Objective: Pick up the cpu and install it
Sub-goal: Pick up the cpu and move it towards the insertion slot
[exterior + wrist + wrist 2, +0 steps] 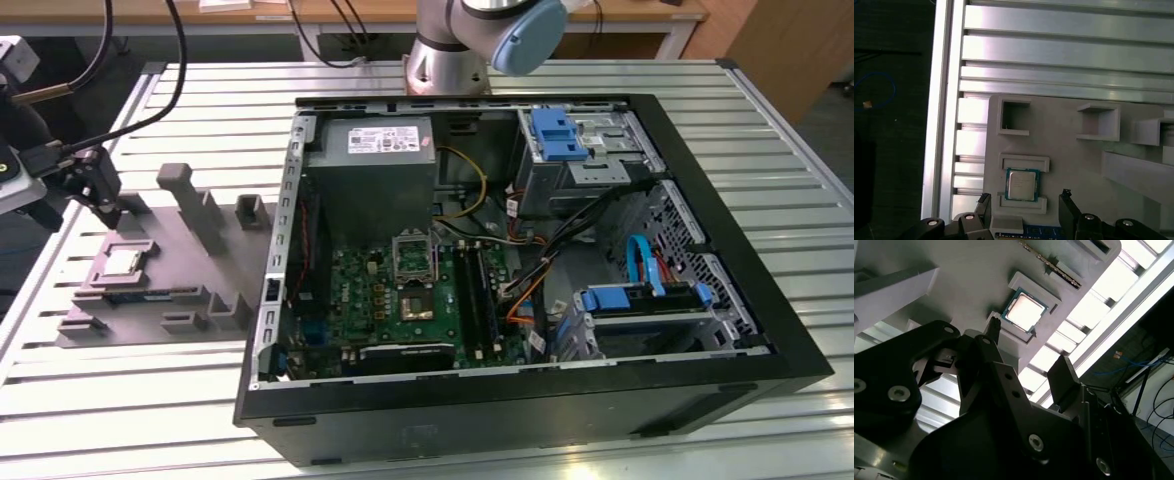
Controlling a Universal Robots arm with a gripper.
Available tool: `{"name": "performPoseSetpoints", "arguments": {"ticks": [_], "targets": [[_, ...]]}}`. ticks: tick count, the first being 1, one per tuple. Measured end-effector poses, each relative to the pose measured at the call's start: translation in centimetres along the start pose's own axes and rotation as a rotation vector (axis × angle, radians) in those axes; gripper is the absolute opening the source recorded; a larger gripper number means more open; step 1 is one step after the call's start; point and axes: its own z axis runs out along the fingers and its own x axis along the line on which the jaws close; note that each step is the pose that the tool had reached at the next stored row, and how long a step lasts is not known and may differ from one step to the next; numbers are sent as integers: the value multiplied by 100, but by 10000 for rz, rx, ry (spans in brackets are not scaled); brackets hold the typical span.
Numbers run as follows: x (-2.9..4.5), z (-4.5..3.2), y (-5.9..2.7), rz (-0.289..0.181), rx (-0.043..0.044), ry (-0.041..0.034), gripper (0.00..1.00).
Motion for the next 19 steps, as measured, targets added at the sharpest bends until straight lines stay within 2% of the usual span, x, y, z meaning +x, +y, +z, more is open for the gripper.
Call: {"name": "performPoseSetpoints", "arguments": {"ticks": [14,19], "targets": [[0,1,0,7,1,1,65],[2,68,-6,78,1,-4,65]]}}
